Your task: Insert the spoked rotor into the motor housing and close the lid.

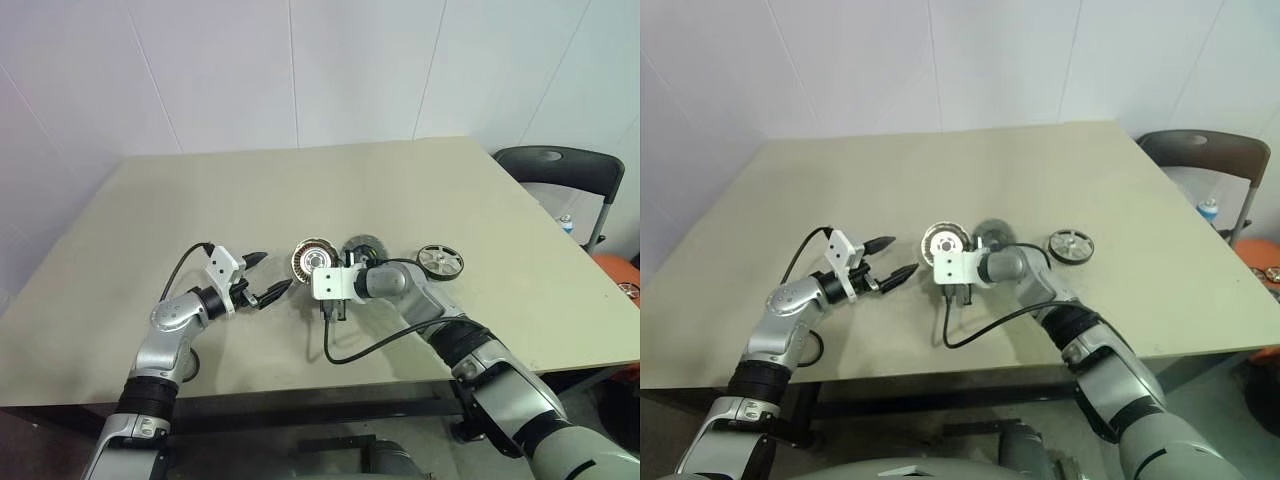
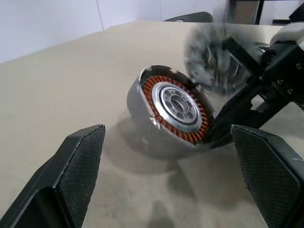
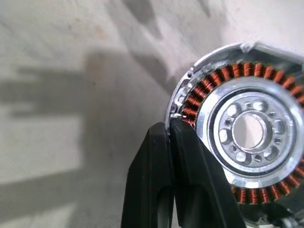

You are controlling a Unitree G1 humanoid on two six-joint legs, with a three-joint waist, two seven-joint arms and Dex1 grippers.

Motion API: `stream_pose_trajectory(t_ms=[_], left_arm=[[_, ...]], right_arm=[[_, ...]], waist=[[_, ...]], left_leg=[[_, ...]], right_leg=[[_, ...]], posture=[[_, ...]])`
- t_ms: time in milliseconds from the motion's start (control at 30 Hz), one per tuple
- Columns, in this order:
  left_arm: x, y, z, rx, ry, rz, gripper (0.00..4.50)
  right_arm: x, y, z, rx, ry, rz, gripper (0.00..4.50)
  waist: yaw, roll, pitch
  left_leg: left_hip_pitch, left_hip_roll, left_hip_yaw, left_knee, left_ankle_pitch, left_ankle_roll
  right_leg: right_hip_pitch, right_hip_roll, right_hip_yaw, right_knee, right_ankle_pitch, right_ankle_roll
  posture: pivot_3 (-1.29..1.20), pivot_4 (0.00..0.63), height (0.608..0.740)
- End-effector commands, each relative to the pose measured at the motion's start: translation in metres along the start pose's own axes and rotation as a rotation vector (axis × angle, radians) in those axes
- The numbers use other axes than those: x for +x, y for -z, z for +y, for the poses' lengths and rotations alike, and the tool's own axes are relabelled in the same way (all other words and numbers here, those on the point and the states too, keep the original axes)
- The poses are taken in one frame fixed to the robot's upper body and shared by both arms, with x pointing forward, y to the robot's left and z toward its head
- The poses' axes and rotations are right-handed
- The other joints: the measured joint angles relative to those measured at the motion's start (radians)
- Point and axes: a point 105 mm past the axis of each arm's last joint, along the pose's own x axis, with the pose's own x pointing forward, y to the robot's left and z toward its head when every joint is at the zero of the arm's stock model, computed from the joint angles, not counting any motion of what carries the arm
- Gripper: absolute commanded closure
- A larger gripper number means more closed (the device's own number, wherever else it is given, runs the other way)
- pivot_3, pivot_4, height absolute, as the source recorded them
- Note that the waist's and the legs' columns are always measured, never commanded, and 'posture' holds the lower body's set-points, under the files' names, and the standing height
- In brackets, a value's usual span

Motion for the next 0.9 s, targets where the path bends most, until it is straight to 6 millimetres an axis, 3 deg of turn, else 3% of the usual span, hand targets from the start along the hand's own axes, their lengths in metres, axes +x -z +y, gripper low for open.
stream_pose_trajectory(t_ms=[33, 300, 500, 900], left_arm=[[0.001, -0.013, 0.006, 0.041, -0.011, -0.036, 0.0], [0.0, -0.012, 0.006, 0.041, -0.016, -0.031, 0.0], [0.0, -0.011, 0.006, 0.039, -0.017, -0.03, 0.0], [-0.002, -0.009, 0.007, 0.038, -0.023, -0.025, 0.0]], right_arm=[[-0.005, -0.006, -0.017, -0.029, 0.047, -0.008, 4.46], [-0.014, -0.017, -0.02, -0.058, 0.009, -0.039, 4.46], [-0.041, -0.033, -0.017, -0.127, -0.085, -0.066, 4.46], [-0.084, -0.016, 0.034, -0.191, -0.365, 0.066, 4.46]], waist=[[0.0, 0.0, 0.0], [0.0, 0.0, 0.0], [-0.001, 0.0, 0.0], [0.002, -0.003, 0.002]], left_leg=[[0.0, 0.0, 0.0, 0.0, 0.0, 0.0], [-0.001, 0.0, 0.0, 0.0, 0.0, 0.0], [-0.005, 0.001, 0.001, -0.001, 0.0, 0.001], [-0.005, 0.003, 0.003, 0.0, -0.001, 0.001]], right_leg=[[0.0, 0.0, 0.0, 0.0, 0.0, 0.0], [-0.001, 0.0, 0.0, -0.001, 0.0, 0.0], [-0.006, 0.0, 0.0, -0.001, 0.0, 0.0], [-0.006, 0.0, 0.0, -0.002, 0.0, 0.001]], posture=[[0.0, 0.0, 0.74], [0.0, 0.0, 0.74], [0.0, 0.0, 0.74], [0.0, 0.0, 0.74]])
